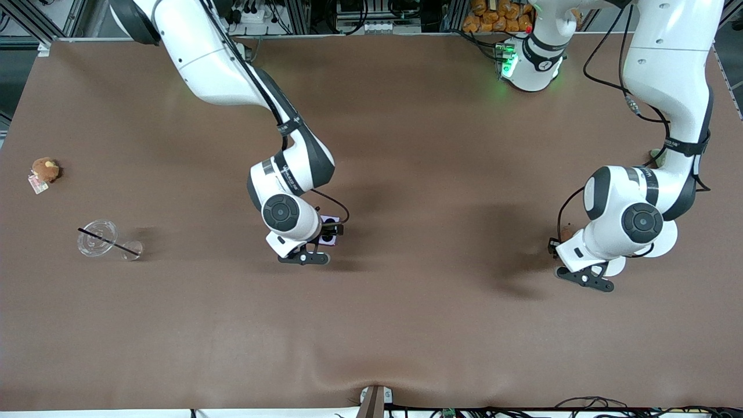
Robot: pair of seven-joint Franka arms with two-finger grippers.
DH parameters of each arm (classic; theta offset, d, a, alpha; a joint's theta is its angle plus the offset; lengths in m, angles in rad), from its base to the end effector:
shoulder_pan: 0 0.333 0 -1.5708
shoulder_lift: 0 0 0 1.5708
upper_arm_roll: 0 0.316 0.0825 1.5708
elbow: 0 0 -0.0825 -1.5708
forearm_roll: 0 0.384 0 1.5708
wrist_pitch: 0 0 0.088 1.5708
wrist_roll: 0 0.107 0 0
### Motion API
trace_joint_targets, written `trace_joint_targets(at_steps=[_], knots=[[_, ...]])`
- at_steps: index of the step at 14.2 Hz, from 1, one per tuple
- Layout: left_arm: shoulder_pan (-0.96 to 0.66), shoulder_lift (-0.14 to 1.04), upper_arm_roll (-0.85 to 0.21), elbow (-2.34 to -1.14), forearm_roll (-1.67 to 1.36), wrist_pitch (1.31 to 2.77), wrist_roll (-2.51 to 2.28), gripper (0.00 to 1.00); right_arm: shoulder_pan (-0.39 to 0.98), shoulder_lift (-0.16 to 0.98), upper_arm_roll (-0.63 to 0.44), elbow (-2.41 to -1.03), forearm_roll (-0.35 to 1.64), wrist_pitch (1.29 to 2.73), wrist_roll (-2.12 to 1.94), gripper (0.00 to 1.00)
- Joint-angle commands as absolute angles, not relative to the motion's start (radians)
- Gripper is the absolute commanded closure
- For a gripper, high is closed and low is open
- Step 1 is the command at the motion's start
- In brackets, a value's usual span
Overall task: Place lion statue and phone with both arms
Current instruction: 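Carry the lion toward the lamp while the right gripper grasps the phone, then lower the lion beside the white lamp and open the left gripper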
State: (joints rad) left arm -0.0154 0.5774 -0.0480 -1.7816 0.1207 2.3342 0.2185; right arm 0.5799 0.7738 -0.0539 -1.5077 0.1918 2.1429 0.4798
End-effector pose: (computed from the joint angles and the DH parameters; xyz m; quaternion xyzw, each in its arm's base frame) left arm 0.6553 -0.0372 0.2299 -0.9834 0.1784 0.0140 0.0290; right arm 0.5964 0.3620 0.1961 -0.9956 0.0279 0.0872 0.0177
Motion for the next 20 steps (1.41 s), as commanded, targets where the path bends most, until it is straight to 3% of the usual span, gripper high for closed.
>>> trace_joint_targets(at_steps=[1,6,7,8,9,10,13,17,18,20], knots=[[0.011,0.595,-0.061,-1.766,0.138,2.356,0.244,1.0,0.591,0.785,-0.064,-1.513,0.204,2.163,0.532,0.0],[0.012,0.617,-0.061,-1.753,0.123,2.358,0.239,1.0,0.606,0.793,-0.064,-1.511,0.21,2.166,0.569,0.0],[0.009,0.624,-0.061,-1.746,0.106,2.358,0.236,0.91,0.606,0.795,-0.064,-1.512,0.21,2.172,0.569,0.0],[0.009,0.626,-0.061,-1.744,0.097,2.358,0.236,0.69,0.606,0.798,-0.063,-1.513,0.213,2.177,0.571,0.0],[0.009,0.626,-0.061,-1.744,0.097,2.358,0.233,0.27,0.606,0.799,-0.063,-1.513,0.215,2.18,0.571,0.0],[0.011,0.623,-0.061,-1.744,0.094,2.356,0.238,0.0,0.606,0.804,-0.063,-1.513,0.215,2.184,0.589,0.0],[0.003,0.592,-0.061,-1.736,0.092,2.333,0.227,0.0,0.63,0.819,-0.063,-1.513,0.213,2.217,0.626,0.0],[0.002,0.488,-0.063,-1.735,0.092,2.191,0.203,0.0,0.629,0.822,-0.064,-1.514,0.199,2.218,0.615,0.0],[0.002,0.465,-0.063,-1.735,0.092,2.157,0.183,0.0,0.626,0.822,-0.064,-1.516,0.199,2.217,0.612,0.05],[0.002,0.411,-0.08,-1.735,0.091,2.09,0.151,0.0,0.623,0.819,-0.066,-1.516,0.198,2.215,0.612,0.41]])
